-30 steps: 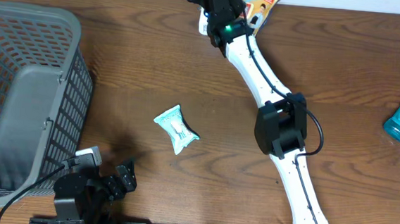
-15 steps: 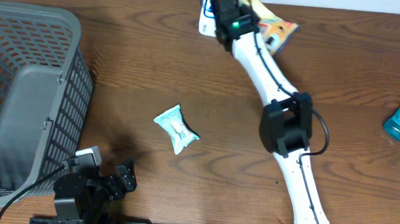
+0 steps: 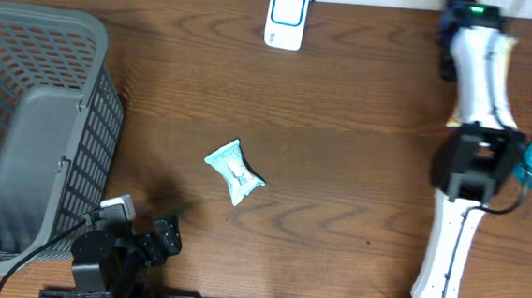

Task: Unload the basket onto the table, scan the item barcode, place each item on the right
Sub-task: 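Carry the snack bag to the right table edge and release it, then move the right gripper toward the mint-green wrapped pack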

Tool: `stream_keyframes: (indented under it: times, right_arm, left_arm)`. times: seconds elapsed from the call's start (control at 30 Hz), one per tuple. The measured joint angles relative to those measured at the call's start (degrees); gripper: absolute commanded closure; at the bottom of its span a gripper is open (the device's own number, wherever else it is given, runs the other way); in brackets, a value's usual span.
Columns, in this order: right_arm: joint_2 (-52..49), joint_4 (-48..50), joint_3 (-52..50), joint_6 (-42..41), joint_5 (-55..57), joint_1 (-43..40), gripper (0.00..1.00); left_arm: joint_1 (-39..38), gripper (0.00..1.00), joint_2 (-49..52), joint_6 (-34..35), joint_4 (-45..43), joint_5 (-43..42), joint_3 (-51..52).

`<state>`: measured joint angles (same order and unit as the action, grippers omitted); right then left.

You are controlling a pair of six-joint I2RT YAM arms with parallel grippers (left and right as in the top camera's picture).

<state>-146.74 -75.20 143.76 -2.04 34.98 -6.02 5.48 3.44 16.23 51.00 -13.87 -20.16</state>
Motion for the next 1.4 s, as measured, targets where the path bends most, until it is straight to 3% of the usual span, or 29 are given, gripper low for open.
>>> stream_keyframes:
  times: [0.47,0.5,0.63,0.8,1.07,1.27,1.4]
  right_arm:
    - [0.1,5.7,-8.6,-2.5,-8.1,-21.2,0.97]
    - [0.3,5.9,-8.9,-2.5,-8.2,-22.6,0.87]
    - [0.5,5.8,-9.3,-3.0,-9.3,-26.5,0.01]
    - [0.7,5.8,-9.5,-3.0,-14.1,-29.3,0.01]
    - [6.7,7.0,-9.5,-5.2,-24.3,-27.1,0.01]
    - [18.4,7.8,-8.2,-6.1,-33.5,-19.7,0.01]
    - [24.0,5.9,-6.9,-6.0,-41.8,-10.1,0.01]
  left_arm:
    - [0.0,0.02,0.0,0.0,0.0,0.0,0.0]
    - [0.0,0.02,0.0,0.0,0.0,0.0,0.0]
    - [0.0,0.02,0.0,0.0,0.0,0.0,0.0]
    - [0.0,0.02,0.0,0.0,0.0,0.0,0.0]
    - [0.0,0.02,0.0,0.0,0.0,0.0,0.0]
    - [0.0,0.02,0.0,0.0,0.0,0.0,0.0]
    - [0.0,0.02,0.0,0.0,0.0,0.0,0.0]
